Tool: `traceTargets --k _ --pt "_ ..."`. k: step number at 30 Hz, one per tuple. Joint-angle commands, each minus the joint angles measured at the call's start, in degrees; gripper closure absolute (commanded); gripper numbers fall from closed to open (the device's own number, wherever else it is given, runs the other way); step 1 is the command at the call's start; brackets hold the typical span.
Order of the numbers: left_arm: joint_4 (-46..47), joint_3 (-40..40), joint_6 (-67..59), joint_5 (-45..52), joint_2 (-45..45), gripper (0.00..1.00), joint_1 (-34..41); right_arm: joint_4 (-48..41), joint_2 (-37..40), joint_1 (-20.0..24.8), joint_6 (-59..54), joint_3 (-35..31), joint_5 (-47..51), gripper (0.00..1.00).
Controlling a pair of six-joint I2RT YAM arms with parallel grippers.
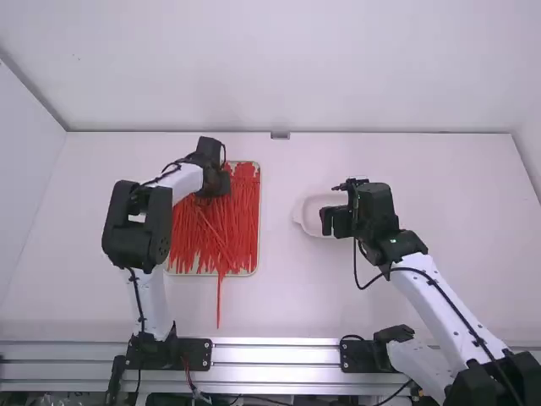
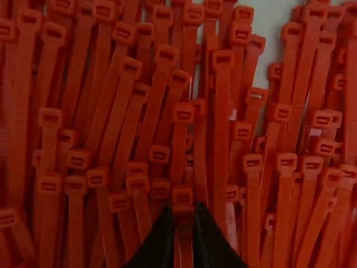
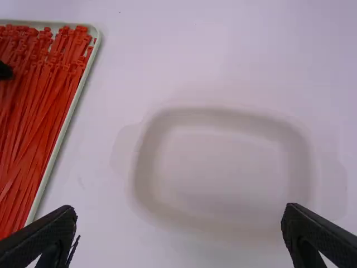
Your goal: Fasten the cable tie
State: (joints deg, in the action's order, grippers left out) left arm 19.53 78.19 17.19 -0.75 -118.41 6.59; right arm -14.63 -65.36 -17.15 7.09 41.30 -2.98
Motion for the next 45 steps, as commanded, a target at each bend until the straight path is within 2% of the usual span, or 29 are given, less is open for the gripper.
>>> traceTargets --k 1,12,24,34,45 --pt "0.6 1.9 0.4 -0.9 -0.6 0.95 -0.3 -0.2 -0.2 -0.2 0.0 1.9 0.0 0.02" --pt "3.2 6.4 0.6 -3.2 -0.6 0.98 -0.3 -0.1 -0.2 -0.2 0.0 1.9 0.0 0.02" --pt "9.6 16.3 0.6 -3.4 -0.1 0.98 -0.3 0.4 -0.2 -0.2 -1.1 1.9 0.0 0.02" --pt "18.6 25.2 0.0 -7.0 3.4 0.99 -0.3 0.5 -0.2 -0.2 -1.5 1.9 0.1 0.02" --pt "23.2 26.0 -0.3 -7.7 13.0 0.99 -0.2 0.9 -0.2 -0.2 -1.5 1.9 0.0 0.02"
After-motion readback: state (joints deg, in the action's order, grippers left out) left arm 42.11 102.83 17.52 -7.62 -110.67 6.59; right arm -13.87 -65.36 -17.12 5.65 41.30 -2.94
